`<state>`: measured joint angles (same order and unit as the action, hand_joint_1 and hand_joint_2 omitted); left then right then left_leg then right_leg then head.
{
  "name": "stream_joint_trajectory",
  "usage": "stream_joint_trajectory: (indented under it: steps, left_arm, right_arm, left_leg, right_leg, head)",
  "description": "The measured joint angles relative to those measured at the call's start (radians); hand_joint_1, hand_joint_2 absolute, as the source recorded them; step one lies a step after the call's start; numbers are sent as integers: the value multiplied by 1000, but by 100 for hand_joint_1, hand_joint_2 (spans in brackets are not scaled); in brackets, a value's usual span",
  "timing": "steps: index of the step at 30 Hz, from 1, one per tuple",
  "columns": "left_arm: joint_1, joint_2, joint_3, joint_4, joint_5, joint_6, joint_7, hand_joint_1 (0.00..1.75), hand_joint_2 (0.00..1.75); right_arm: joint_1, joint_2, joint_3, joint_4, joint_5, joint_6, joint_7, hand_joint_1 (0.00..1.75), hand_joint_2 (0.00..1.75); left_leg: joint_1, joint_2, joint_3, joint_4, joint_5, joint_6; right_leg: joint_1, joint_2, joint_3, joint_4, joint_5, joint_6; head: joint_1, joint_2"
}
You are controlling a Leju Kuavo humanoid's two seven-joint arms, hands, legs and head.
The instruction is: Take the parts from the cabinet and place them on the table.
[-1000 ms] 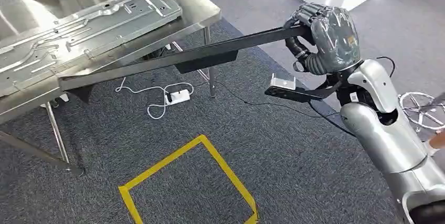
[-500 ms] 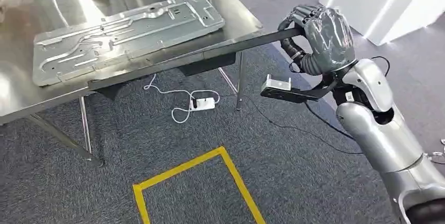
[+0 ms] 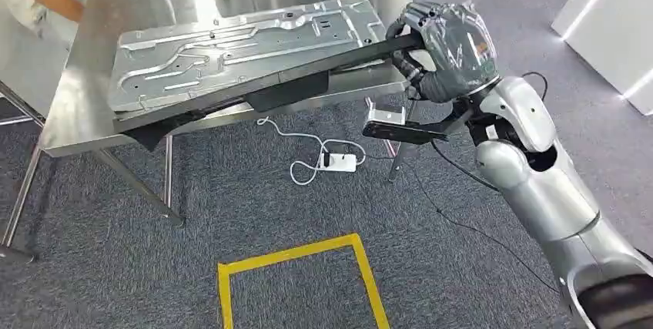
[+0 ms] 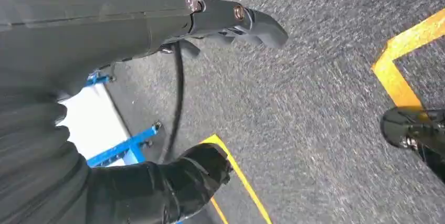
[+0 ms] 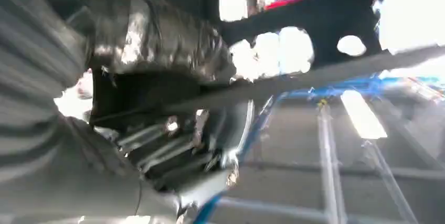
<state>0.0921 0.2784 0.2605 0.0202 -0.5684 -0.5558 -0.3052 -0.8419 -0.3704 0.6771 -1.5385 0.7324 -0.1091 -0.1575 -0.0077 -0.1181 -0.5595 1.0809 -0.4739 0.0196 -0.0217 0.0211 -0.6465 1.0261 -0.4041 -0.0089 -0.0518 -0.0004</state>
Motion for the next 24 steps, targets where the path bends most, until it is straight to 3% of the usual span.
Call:
stream_joint_trajectory:
  steps: [1, 2, 4, 5, 6, 7, 8, 9, 10, 11, 13, 14, 15, 16, 17, 18, 19, 20, 21, 22, 23, 24]
  left_arm:
    - [-3, 2, 0, 0, -4, 2, 0, 0, 175]
    - [-8, 2, 0, 0, -10, 3, 0, 0, 175]
    - [-14, 2, 0, 0, -16, 5, 0, 0, 175]
    - [-15, 2, 0, 0, -21, 5, -2, 0, 175]
    - [-15, 2, 1, 0, -30, 5, -2, 0, 175]
    - [-13, 2, 1, 0, -35, 5, -2, 0, 175]
    - [-11, 2, 2, 0, -42, 5, -2, 0, 175]
    - [-10, 2, 2, 0, -48, 5, -2, 0, 175]
    - [-8, 3, 3, 0, -55, 5, -3, 0, 175]
    - [-10, 4, 6, 0, -62, 5, -3, 0, 175]
    - [-12, 8, 11, 0, -73, 4, -6, 0, 175]
    - [-13, 9, 15, 0, -77, 4, -8, 0, 175]
    - [-13, 15, 16, 0, -82, 4, -10, 0, 175]
    - [-14, 14, 17, 0, -86, 4, -13, 0, 175]
    - [-16, 18, 20, 0, -93, 4, -13, 0, 175]
    - [-21, 19, 23, 0, -97, 5, -14, 0, 175]
    - [-23, 22, 26, 0, -102, 4, -16, 0, 175]
    - [-24, 21, 27, 0, -103, 4, -17, 0, 175]
    - [-23, 21, 29, 0, -106, 3, -17, 0, 175]
    - [-23, 21, 32, 0, -111, 4, -17, 0, 175]
    - [-22, 22, 35, 0, -117, 6, -17, 0, 175]
    - [-22, 22, 36, 0, -121, 8, -18, 0, 175]
  right_arm:
    - [-1, 3, 2, 2, 0, 0, 2, 175, 175]
    - [-3, 6, 5, 3, 0, 0, 4, 175, 175]
    - [-8, 11, 9, 8, 0, 0, 8, 175, 175]
    - [-8, 13, 11, 10, 0, 0, 9, 175, 175]
    - [-8, 14, 16, 13, 2, 1, 10, 175, 175]
    - [-9, 15, 19, 16, 2, 1, 11, 175, 175]
    - [-10, 17, 20, 18, 2, 1, 11, 175, 175]
    - [-13, 20, 21, 20, 3, 1, 11, 175, 175]
    - [-16, 21, 22, 23, 3, 2, 12, 175, 175]
    - [-19, 22, 24, 25, 6, 5, 15, 175, 175]
    - [-28, 26, 26, 28, 21, 11, 26, 175, 175]
    - [-35, 26, 27, 31, 31, 18, 34, 175, 175]
    - [-41, 26, 27, 33, 35, 29, 40, 175, 175]
    - [-51, 26, 28, 37, 37, 38, 41, 175, 175]
    - [-63, 24, 28, 41, 35, 48, 38, 175, 175]
    - [-72, 18, 28, 45, 34, 53, 32, 175, 175]
    - [-77, 6, 28, 52, 34, 57, 27, 175, 175]
    - [-81, -3, 28, 59, 34, 60, 21, 175, 175]
    - [-85, -12, 28, 66, 34, 63, 19, 175, 175]
    - [-91, -21, 28, 75, 37, 68, 19, 175, 175]
    - [-101, -29, 28, 84, 42, 71, 20, 175, 175]
    - [-112, -35, 28, 95, 45, 72, 23, 175, 175]
  left_leg:
    - [-3, 57, -30, 58, 12, -8]
    - [1, 89, -76, 123, 0, -17]
    - [11, 110, -159, 220, -80, -30]
    - [15, 113, -181, 232, -108, -32]
    - [19, 114, -188, 213, -108, -35]
    - [21, 118, -176, 159, -78, -35]
    - [21, 127, -152, 79, -25, -33]
    - [20, 149, -127, 1, 41, -32]
    - [13, 208, -116, -69, 133, -22]
    - [5, 204, -120, -62, 100, -18]
    - [9, 176, -111, -69, 102, 0]
    - [10, 166, -99, -69, 98, 6]
    - [15, 151, -83, -78, 98, 11]
    - [14, 147, -73, -79, 91, 17]
    - [12, 140, -68, -79, 85, 23]
    - [11, 131, -63, -79, 77, 26]
    - [9, 121, -54, -79, 69, 30]
    - [6, 110, -43, -78, 59, 31]
    - [3, 102, -31, -76, 48, 32]
    - [0, 95, -18, -74, 37, 32]
    - [-4, 89, -4, -71, 26, 32]
    - [-9, 87, 11, -69, 14, 32]
  right_leg:
    - [1, -14, 18, -7, -7, -10]
    - [2, -26, 32, -12, -17, -11]
    - [1, -51, 56, -12, -40, -10]
    - [0, -64, 70, -12, -51, -10]
    - [0, -76, 86, -11, -64, -8]
    - [0, -89, 103, -11, -77, -6]
    - [-1, -100, 121, -11, -91, -3]
    - [-1, -111, 136, -11, -103, 0]
    - [4, -120, 140, -12, -116, 6]
    - [8, -127, 153, -14, -122, 12]
    - [13, -144, 169, -11, -124, 29]
    - [13, -142, 167, 0, -111, 38]
    - [4, -130, 148, 38, -104, 44]
    - [-1, -81, 115, 102, -93, 43]
    - [-2, -50, 70, 170, -103, 43]
    - [-1, -32, 20, 235, -136, 44]
    - [0, -26, -23, 282, -187, 44]
    - [4, -25, -53, 304, -229, 42]
    - [7, -25, -67, 291, -241, 40]
    - [10, -24, -65, 250, -229, 34]
    - [16, -23, -53, 186, -188, 23]
    - [23, -22, -36, 104, -113, 9]
  head:
    - [-6, 0]
    - [-6, 0]
    - [-6, 0]
    - [-6, 0]
    - [-6, 0]
    - [-6, 0]
    - [-6, 0]
    - [-6, 0]
    - [-6, 0]
    - [-5, 0]
    - [-5, 0]
    - [-2, 0]
    - [-2, 0]
    - [0, 0]
    - [-1, 0]
    - [-1, 0]
    - [-1, 0]
    - [0, 0]
    - [-1, 0]
    - [0, 0]
    - [0, 0]
    - [0, 0]
